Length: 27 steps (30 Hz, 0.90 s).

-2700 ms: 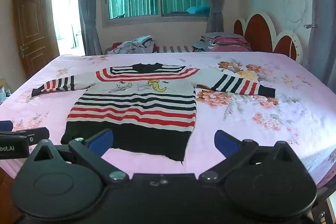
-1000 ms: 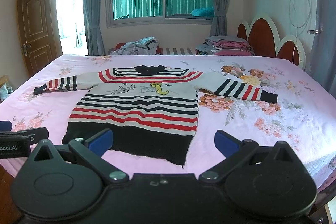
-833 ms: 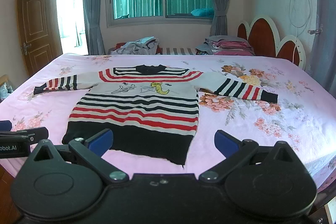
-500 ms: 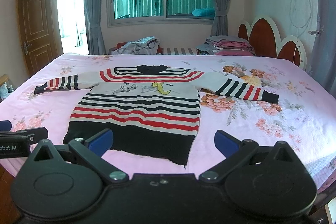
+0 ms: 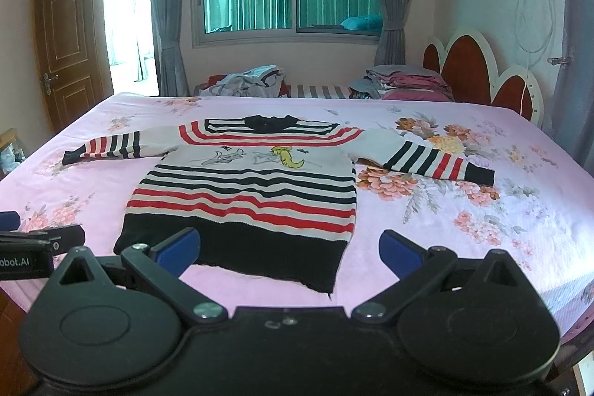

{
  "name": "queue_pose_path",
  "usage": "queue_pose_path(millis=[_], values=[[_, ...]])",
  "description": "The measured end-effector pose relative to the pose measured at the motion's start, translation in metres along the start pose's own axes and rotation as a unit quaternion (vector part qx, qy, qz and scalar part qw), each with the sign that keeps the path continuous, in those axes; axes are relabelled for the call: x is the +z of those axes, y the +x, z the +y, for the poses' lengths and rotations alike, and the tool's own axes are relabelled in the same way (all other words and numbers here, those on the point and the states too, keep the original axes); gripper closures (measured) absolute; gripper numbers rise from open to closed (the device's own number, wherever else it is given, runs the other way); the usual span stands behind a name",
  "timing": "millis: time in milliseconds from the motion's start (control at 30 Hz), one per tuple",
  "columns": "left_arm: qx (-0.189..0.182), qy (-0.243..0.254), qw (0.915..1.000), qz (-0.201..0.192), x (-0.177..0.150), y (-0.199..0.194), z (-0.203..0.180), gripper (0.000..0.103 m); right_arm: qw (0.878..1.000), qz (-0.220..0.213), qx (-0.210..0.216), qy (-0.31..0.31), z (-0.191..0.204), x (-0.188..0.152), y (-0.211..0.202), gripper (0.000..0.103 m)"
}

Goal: Fold small clothes

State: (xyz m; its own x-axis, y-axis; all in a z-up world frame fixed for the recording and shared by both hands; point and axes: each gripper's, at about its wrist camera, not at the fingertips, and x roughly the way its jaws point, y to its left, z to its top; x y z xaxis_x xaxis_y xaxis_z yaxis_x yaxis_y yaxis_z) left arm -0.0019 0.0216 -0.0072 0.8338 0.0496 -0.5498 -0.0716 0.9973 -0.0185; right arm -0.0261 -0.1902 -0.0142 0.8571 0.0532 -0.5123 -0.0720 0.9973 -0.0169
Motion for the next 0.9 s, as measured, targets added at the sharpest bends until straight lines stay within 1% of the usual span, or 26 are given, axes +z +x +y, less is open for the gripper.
queue_pose_path(millis=[367, 900], values=[[0.001, -0.002, 1.0000, 0.003, -0.0006, 0.0004, 0.0007, 0.000, 1.000, 0.001, 0.000, -0.005, 0.0076, 0.0005, 0.0016, 0.000], [0.006, 0.003, 1.0000, 0.006, -0.0021, 0.0043, 0.0001, 0.000, 1.000, 0.004, 0.007, 0.001, 0.0058, -0.0029, 0.0090, 0.000]])
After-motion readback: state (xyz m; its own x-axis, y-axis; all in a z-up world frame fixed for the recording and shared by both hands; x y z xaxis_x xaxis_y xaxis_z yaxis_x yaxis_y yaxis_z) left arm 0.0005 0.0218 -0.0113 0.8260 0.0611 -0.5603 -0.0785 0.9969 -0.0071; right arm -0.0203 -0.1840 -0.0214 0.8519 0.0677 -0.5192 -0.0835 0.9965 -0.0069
